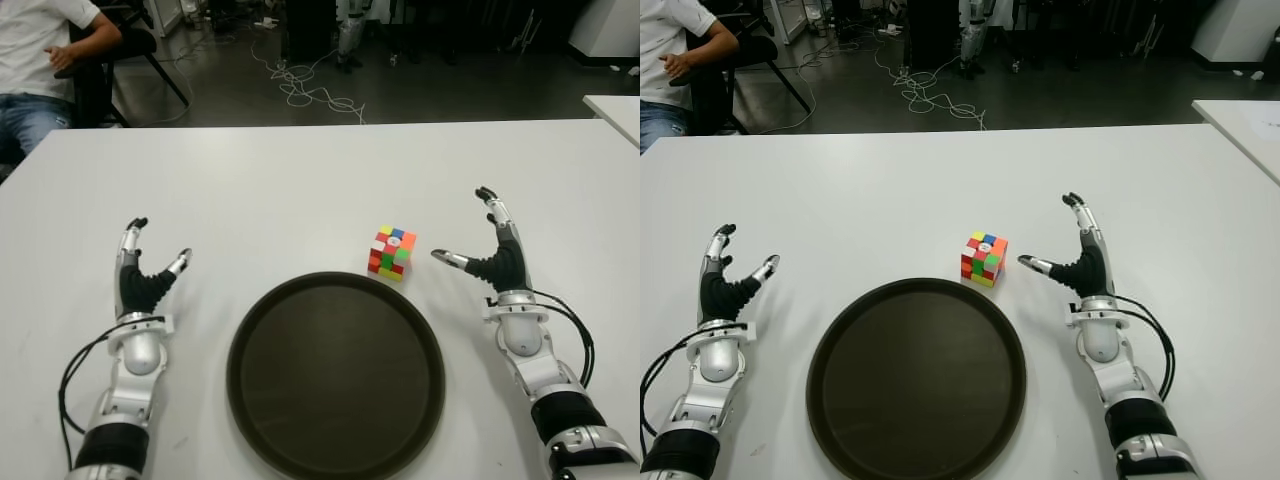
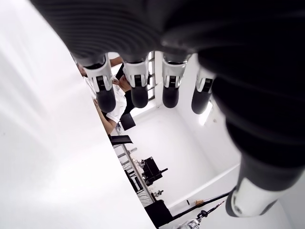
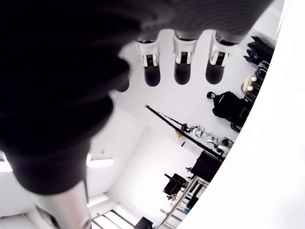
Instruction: Pick up the Rubik's Cube and put it in the plate
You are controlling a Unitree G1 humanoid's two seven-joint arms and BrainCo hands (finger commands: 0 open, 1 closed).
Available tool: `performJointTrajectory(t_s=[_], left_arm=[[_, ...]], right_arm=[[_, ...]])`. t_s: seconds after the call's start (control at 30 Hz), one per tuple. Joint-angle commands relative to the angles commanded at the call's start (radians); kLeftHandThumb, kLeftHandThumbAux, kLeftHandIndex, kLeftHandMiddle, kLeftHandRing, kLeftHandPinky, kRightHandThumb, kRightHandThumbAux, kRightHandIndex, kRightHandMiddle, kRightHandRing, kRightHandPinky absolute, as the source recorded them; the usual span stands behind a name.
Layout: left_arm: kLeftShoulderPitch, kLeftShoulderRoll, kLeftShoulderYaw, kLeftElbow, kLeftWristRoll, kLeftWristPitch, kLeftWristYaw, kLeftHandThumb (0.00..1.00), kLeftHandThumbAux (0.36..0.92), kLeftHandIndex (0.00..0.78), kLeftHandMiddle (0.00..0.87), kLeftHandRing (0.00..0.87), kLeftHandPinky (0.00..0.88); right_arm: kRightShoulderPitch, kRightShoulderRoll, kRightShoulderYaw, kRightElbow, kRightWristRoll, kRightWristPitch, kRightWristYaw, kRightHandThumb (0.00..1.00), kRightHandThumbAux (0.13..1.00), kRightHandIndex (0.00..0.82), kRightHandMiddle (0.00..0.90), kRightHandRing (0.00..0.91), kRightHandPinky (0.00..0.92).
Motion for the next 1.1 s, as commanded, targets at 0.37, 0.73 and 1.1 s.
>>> performJointTrajectory(t_s=[0.37,0.73,1.1], left_arm=[[-0.003,-0.01,0.007,0.002,-0.022,-0.013,-0.007,0.0,0.717,0.001,0.008,0.013,0.066],[-0.001,-0.006,0.002,-0.002,-0.021,0.005,-0.006,0.0,0.709,0.0,0.0,0.0,0.048],[-0.003,-0.001,-0.001,0.004,-0.011,-0.002,0.001,0.0,0.7,0.002,0.028,0.045,0.086]], right_arm=[[-0.007,0.0,-0.001,0.017,-0.001,-0.011,-0.005,0.0,0.842,0.009,0.0,0.0,0.0],[-0.016,0.002,-0.001,0.037,-0.001,-0.023,-0.017,0.0,0.847,0.011,0.0,0.0,0.0],[-0.019,0.007,-0.003,0.032,0.0,-0.03,-0.025,0.0,0.837,0.009,0.0,0.0,0.0]])
